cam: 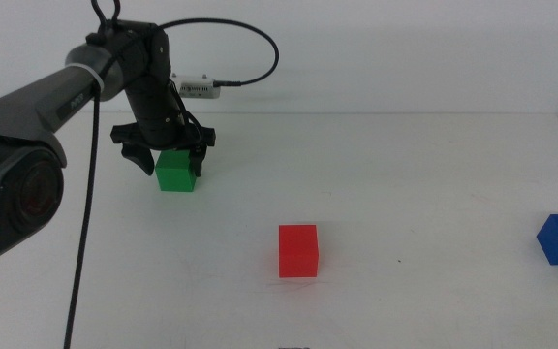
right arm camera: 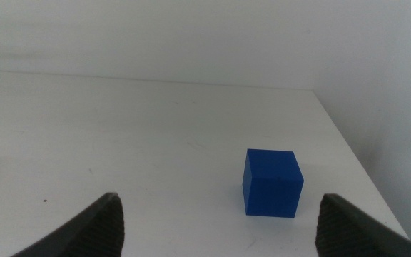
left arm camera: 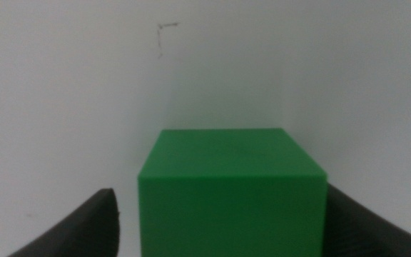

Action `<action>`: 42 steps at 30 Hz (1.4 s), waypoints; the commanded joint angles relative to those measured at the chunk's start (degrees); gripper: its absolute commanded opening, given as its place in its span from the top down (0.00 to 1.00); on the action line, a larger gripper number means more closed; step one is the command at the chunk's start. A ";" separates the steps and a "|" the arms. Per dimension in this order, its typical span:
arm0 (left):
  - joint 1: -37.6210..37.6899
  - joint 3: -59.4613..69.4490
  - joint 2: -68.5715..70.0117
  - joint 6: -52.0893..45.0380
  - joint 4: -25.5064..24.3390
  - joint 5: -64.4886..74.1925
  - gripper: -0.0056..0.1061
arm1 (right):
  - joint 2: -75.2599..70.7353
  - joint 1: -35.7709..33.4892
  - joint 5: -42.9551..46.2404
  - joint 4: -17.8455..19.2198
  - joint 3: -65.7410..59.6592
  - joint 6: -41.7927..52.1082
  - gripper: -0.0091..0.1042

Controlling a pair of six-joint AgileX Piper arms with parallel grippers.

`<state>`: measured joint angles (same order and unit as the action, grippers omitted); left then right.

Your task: Stack red cubes first, then green, then blue cubes in a specific spot.

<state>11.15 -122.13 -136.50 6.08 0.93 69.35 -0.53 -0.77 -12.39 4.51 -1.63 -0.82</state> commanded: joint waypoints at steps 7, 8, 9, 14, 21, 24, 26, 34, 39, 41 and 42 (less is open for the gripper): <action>0.04 -1.81 3.61 0.05 0.81 -0.92 0.53 | -1.30 -0.14 4.37 0.52 0.98 0.31 0.09; 0.04 -1.81 3.61 0.05 0.81 -0.33 0.59 | -1.30 -0.14 4.37 0.52 0.98 0.31 0.09; 0.04 -1.81 4.02 0.05 0.83 0.78 0.68 | -1.30 -0.14 4.37 0.52 0.98 0.31 0.09; 1.00 0.48 8.24 1.56 0.06 1.94 0.77 | -1.30 -0.14 4.37 0.52 0.98 0.31 0.09; 8.55 19.70 25.78 14.15 -5.22 -4.47 0.77 | -1.30 -0.14 4.37 0.52 0.98 0.31 0.09; 12.74 20.58 27.95 18.67 -6.76 -2.35 0.77 | -1.30 -0.14 4.37 0.52 0.98 0.31 0.09; 15.93 20.28 28.24 22.81 -7.56 -0.55 0.77 | -1.30 -0.14 4.37 0.52 0.98 0.31 0.09; 25.80 20.28 28.24 34.13 -7.57 -0.44 0.76 | -1.30 -0.14 4.37 0.52 0.98 0.31 0.09; 28.68 20.28 27.13 35.97 -6.14 -2.10 0.76 | -1.30 -0.14 4.37 0.52 0.98 0.31 0.09; 29.25 20.28 26.59 36.07 -5.64 -2.43 0.76 | -1.30 -0.14 4.37 0.52 0.98 0.31 0.09; 29.38 20.28 26.25 36.07 -5.58 -2.64 0.76 | -1.30 -0.14 4.37 0.52 0.98 0.31 0.09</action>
<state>39.97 -100.56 -112.95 41.08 -4.78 68.28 -0.53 -0.77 -12.39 4.51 -1.63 -0.82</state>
